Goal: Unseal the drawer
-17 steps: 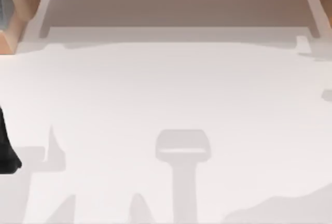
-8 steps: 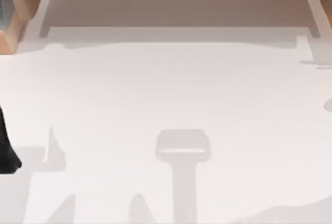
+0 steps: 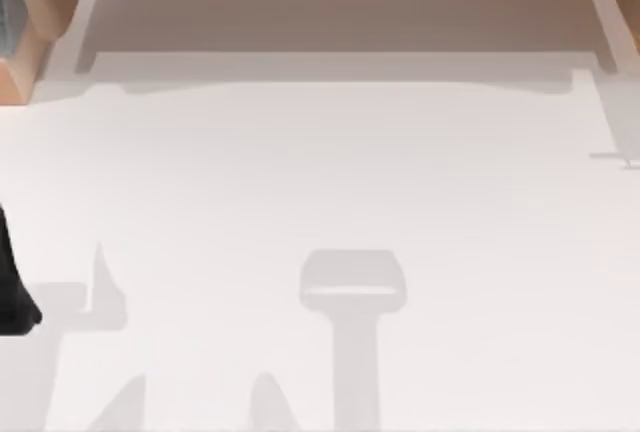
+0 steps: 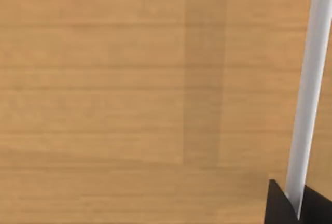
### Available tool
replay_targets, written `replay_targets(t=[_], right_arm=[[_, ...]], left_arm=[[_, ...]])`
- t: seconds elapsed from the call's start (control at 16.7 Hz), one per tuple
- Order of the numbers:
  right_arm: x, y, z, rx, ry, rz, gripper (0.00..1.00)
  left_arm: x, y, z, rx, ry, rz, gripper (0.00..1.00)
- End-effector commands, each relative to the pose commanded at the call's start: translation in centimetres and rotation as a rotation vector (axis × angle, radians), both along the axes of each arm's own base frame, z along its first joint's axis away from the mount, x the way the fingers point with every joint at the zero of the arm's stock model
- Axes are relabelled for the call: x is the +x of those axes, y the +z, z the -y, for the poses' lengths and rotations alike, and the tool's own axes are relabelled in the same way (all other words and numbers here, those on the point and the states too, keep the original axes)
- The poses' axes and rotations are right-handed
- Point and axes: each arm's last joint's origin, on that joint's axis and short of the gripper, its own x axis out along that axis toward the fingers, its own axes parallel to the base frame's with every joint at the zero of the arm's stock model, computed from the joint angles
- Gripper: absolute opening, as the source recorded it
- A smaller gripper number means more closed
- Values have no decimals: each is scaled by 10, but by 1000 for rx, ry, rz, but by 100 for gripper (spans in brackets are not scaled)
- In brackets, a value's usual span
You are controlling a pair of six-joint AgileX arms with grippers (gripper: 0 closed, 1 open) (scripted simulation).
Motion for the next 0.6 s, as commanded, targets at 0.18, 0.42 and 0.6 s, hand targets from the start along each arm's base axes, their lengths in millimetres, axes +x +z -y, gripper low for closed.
replay_targets(t=[0.18,0.42,0.6], right_arm=[[1,0,-1,0,5,0,0],[-25,-1,0,2,5,-2,0],[-50,-1,-1,4,4,-4,0]], left_arm=[[0,0,0,0,0,0,100],[0,0,0,0,0,0,100],[0,0,0,0,0,0,100]])
